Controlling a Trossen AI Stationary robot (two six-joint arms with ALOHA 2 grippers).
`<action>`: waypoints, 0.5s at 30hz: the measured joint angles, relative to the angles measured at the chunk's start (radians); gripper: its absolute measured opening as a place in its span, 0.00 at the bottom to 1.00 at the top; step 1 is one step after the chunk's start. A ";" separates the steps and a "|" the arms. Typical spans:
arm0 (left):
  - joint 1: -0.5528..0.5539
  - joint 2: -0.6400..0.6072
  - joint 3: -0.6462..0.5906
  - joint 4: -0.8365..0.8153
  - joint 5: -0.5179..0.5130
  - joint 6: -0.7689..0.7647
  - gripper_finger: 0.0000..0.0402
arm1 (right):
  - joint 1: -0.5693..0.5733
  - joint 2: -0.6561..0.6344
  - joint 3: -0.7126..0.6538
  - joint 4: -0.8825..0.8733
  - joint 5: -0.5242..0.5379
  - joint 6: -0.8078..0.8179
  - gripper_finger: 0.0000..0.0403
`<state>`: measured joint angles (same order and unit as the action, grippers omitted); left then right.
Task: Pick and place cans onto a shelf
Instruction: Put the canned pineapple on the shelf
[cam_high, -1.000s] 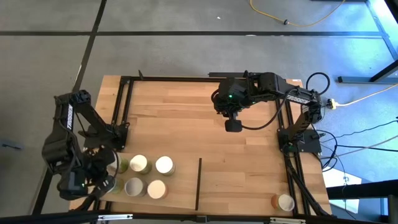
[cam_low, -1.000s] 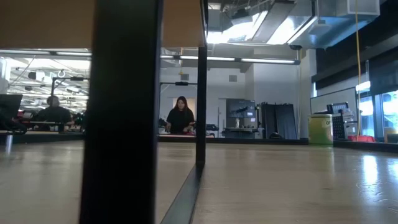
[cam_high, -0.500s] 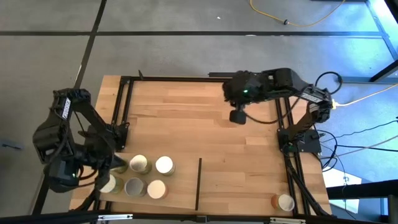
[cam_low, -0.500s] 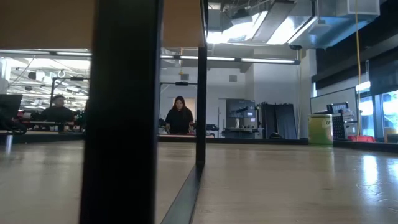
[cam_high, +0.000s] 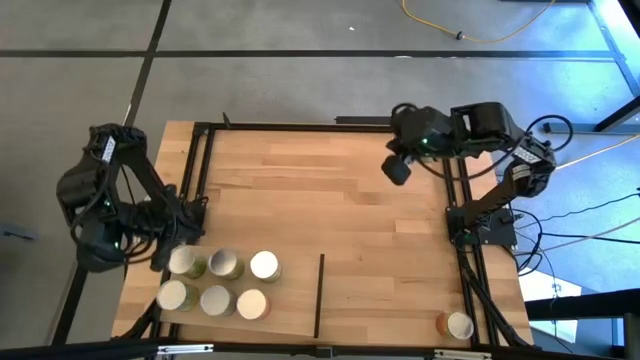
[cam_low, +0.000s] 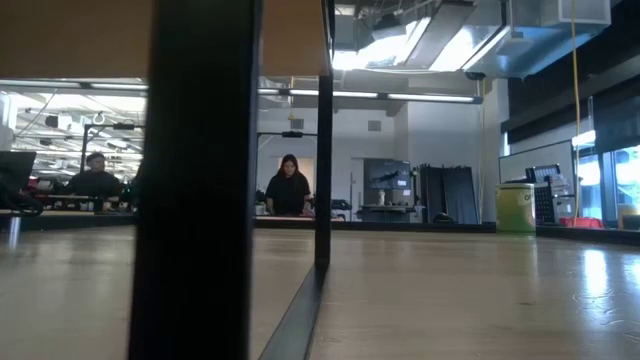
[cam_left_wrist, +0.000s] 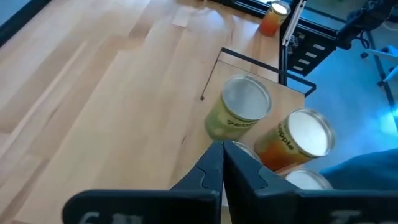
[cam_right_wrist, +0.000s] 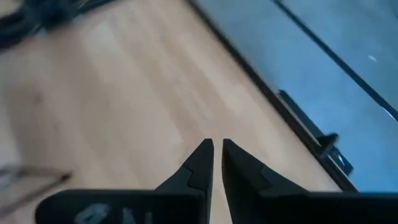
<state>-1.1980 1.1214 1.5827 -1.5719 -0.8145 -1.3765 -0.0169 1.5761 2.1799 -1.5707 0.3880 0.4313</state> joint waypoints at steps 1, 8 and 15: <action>0.000 -0.015 -0.011 0.000 0.000 0.000 0.00 | -0.006 -0.002 0.000 0.000 0.023 0.033 0.09; 0.000 -0.069 -0.072 0.001 0.017 0.029 0.00 | 0.031 -0.020 0.000 0.000 -0.186 -0.101 0.09; 0.000 -0.084 -0.091 0.001 0.019 0.027 0.00 | 0.168 -0.072 -0.077 0.001 -0.375 -0.123 0.09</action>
<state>-1.1980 1.0374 1.4913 -1.5711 -0.7952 -1.3497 0.1509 1.5045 2.1026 -1.5700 0.0133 0.3085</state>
